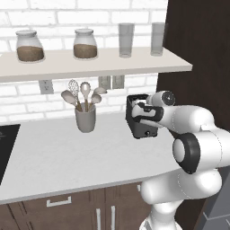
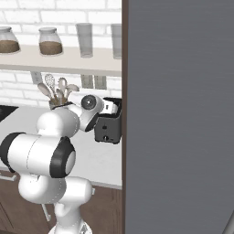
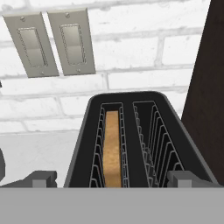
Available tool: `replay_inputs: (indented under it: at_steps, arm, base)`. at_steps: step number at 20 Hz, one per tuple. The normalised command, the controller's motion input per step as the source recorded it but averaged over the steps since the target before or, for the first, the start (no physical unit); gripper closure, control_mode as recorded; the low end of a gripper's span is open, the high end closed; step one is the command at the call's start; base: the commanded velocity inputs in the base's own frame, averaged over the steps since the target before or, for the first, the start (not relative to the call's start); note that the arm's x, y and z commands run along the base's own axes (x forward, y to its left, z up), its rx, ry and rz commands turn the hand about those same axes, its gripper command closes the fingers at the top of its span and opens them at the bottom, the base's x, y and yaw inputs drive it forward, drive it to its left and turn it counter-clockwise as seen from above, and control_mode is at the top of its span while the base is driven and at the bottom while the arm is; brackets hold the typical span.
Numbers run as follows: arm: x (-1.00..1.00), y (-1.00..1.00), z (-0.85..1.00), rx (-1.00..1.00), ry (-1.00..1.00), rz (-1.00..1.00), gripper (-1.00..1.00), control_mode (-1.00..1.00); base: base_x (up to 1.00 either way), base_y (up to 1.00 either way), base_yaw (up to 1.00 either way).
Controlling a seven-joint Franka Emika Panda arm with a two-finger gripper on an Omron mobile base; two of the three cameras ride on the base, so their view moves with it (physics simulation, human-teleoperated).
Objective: Start the toaster. Once the lever pops up, take the bread to the plate on the dining counter.
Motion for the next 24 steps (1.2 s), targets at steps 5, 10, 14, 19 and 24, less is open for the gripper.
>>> replay_inputs:
  at_steps: [5, 10, 14, 19, 24]
  arm:
    - [0.0, 0.0, 0.0, 0.0, 0.0, 0.0, -1.0, -1.0]
    - [0.0, 0.0, 0.0, 0.0, 0.0, 0.0, -1.0, -1.0]
    - [0.0, 0.0, 0.0, 0.0, 0.0, 0.0, -1.0, -1.0]
    - [0.0, 0.0, 0.0, 0.0, 0.0, 0.0, -1.0, -1.0]
    - [0.0, 0.0, 0.0, 0.0, 0.0, 0.0, -1.0, -1.0]
  base:
    - [0.0, 0.0, 0.0]
    - [0.0, 0.0, 0.0]
    - [0.0, 0.0, 0.0]
    - [0.0, 0.0, 0.0]
    - [0.0, 0.0, 0.0]
